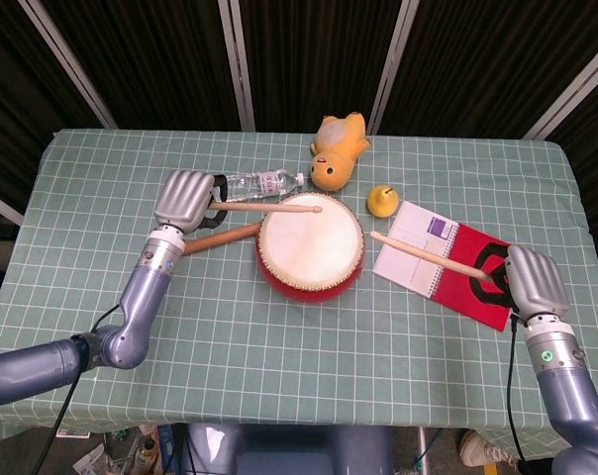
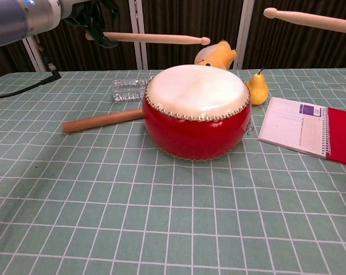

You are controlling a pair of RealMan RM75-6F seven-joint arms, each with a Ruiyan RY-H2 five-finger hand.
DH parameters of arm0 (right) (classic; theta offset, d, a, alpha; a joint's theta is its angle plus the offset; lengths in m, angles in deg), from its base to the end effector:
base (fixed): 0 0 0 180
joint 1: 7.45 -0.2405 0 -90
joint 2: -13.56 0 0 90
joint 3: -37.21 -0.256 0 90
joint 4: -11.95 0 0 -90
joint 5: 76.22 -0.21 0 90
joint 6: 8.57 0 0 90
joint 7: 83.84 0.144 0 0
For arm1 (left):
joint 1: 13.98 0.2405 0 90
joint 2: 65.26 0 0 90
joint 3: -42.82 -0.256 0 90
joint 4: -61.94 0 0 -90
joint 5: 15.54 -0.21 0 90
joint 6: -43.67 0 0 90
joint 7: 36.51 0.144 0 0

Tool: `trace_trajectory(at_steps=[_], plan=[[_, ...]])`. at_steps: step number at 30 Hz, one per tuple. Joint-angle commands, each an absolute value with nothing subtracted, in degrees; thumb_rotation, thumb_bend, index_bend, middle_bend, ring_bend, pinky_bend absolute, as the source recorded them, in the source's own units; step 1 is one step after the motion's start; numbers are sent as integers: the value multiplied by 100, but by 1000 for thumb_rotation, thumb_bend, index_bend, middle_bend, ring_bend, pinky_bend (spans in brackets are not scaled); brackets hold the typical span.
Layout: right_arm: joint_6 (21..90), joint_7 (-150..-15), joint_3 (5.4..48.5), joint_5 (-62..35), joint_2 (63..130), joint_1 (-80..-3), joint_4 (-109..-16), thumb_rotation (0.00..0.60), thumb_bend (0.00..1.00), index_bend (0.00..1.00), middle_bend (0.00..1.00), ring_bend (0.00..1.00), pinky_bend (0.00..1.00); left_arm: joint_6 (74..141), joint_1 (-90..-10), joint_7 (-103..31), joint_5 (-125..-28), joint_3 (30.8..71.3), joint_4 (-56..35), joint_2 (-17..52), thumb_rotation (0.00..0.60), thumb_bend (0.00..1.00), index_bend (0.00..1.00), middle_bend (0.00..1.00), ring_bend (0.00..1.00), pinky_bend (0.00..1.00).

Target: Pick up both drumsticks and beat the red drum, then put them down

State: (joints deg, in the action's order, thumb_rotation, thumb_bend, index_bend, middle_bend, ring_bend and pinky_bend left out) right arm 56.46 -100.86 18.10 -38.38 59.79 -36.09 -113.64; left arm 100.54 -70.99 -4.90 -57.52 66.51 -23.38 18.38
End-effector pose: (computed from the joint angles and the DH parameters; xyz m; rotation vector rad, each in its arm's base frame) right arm -0.1801 -0.2891 0.1943 1.3032 -1.2517 0.8667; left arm -0.0567 0.4299 0.0584 -1.6298 -0.8565 -1.0313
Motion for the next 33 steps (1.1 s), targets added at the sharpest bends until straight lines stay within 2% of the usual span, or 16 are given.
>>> trace_trajectory(at_steps=[1, 6, 9, 13, 15, 19, 22, 28, 33], plan=[[5575, -10069, 1792, -3962, 5935, -3696, -11309, 600, 731, 1000, 1000, 1000, 1000, 10002, -7328, -630, -5730, 6814, -2082, 2057, 600, 566, 779, 1000, 1000, 1000], [5465, -9993, 1838, -4101, 5911, -3771, -11139, 600, 731, 1000, 1000, 1000, 1000, 9986, -7529, -1343, -6033, 7017, -1590, 2500, 600, 563, 779, 1000, 1000, 1000], [5378, -9964, 1903, -4156, 5921, -3801, -11001, 600, 731, 1000, 1000, 1000, 1000, 9817, -7609, -1559, -6164, 6919, -1278, 2694, 600, 563, 780, 1000, 1000, 1000], [5285, -9900, 1977, -4203, 5948, -3820, -10856, 600, 731, 1000, 1000, 1000, 1000, 9147, -7769, -898, -5805, 6399, -948, 2660, 600, 566, 785, 1000, 1000, 1000], [5244, -9871, 2021, -4208, 5967, -3829, -10800, 600, 731, 1000, 1000, 1000, 1000, 8645, -7967, -39, -5037, 5957, -844, 2526, 600, 568, 788, 1000, 1000, 1000], [5237, -9886, 2083, -4201, 5981, -3843, -10775, 600, 731, 1000, 1000, 1000, 1000, 8466, -8404, 1272, -3739, 5331, -929, 2249, 600, 569, 791, 1000, 1000, 1000], [5283, -9911, 2115, -4190, 5991, -3867, -10799, 600, 731, 1000, 1000, 1000, 1000, 8813, -8561, 1339, -3149, 5472, -1239, 2072, 600, 568, 790, 1000, 1000, 1000], [5434, -9991, 2161, -4187, 6067, -3928, -10871, 600, 732, 1000, 1000, 1000, 1000, 9573, -8223, 23, -4270, 6178, -1618, 1792, 600, 567, 790, 1000, 1000, 1000], [5592, -10088, 2127, -4175, 6114, -4022, -10914, 600, 731, 1000, 1000, 1000, 1000, 9878, -8004, -527, -4768, 6506, -2094, 1327, 600, 566, 790, 1000, 1000, 1000]])
